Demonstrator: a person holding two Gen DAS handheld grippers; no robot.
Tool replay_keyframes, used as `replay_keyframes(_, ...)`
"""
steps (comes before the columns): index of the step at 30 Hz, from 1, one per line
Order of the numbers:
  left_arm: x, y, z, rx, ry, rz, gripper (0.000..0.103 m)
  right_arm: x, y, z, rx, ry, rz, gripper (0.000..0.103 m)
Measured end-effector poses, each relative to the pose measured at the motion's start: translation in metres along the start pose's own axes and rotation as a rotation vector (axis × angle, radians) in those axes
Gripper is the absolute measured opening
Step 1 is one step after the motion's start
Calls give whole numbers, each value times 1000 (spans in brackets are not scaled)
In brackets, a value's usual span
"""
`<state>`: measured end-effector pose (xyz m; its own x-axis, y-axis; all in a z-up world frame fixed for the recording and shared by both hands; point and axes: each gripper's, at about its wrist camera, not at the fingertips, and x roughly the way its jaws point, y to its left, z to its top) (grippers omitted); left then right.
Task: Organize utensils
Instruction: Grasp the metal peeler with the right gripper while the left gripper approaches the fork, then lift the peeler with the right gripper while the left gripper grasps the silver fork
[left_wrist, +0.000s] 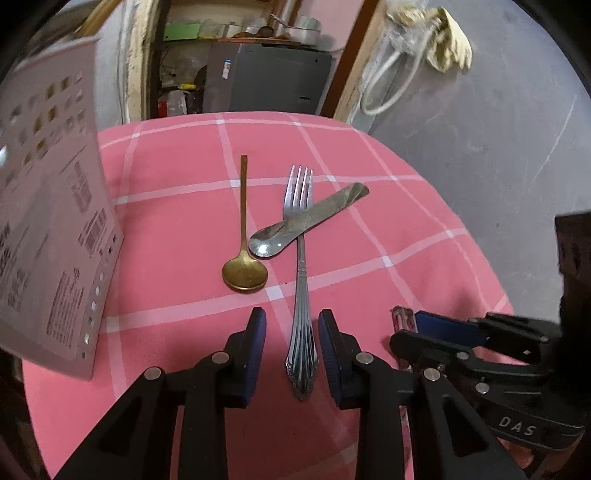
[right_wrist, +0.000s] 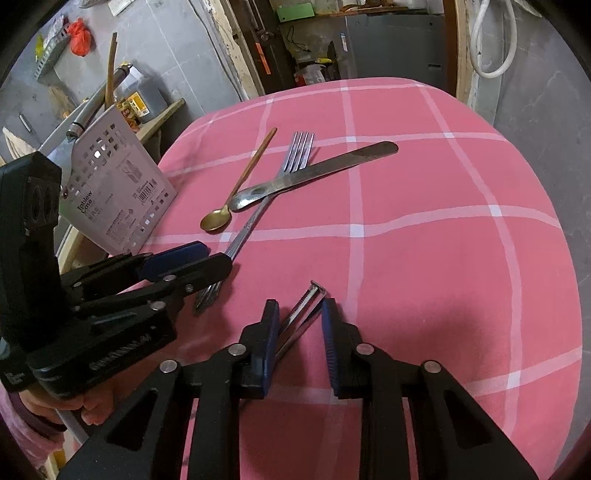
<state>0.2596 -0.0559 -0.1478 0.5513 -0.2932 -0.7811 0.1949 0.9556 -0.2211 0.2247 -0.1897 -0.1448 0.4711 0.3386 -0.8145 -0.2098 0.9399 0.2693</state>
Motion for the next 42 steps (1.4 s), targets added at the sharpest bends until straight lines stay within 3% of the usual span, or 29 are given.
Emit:
replay_keyframes(2, 2, -6, 1, 48, 14, 43, 23, -4, 0, 1, 0, 4, 14, 16)
replay_keyframes(3, 1, -8, 2, 63, 18, 48, 21, -6, -2, 0, 2, 5, 18, 8)
replay_keyframes(5, 1, -8, 3, 55, 41, 11, 11, -11, -5, -3, 9, 10, 19, 5)
replay_keyframes(8, 2, -7, 7, 26, 66, 10, 11, -16, -12, -8, 42, 19, 40, 1)
replay_keyframes(14, 3, 3, 11, -51, 137, -42, 8, -14, -19, -14, 89, 32, 68, 1)
replay_keyframes(20, -4, 0, 2, -36, 171, -20, 8, -16, -21, -14, 124, 33, 90, 1)
replay_keyframes(23, -10, 5, -4, -59, 193, -24, 7, -17, -24, -13, 153, 31, 113, 4)
replay_keyframes(24, -13, 7, -6, -71, 201, -20, 2, -16, -23, -11, 156, 32, 120, 8)
replay_keyframes(27, -20, 10, -18, -83, 230, -19, 1, -12, -17, -5, 144, 41, 121, 25)
replay_keyframes(28, -23, 11, -23, -79, 234, -22, 1, -10, -14, -3, 137, 45, 121, 26)
replay_keyframes(37, -40, 23, -39, -142, 158, -60, 1, 16, 15, 11, 59, 115, 6, 25)
replay_keyframes(38, -42, 24, -40, -154, 145, -61, 1, 16, 20, 10, 38, 114, -25, 16)
replay_keyframes(42, -44, 27, -34, -171, 106, -75, 1, 8, 15, 3, 42, 100, -5, 13)
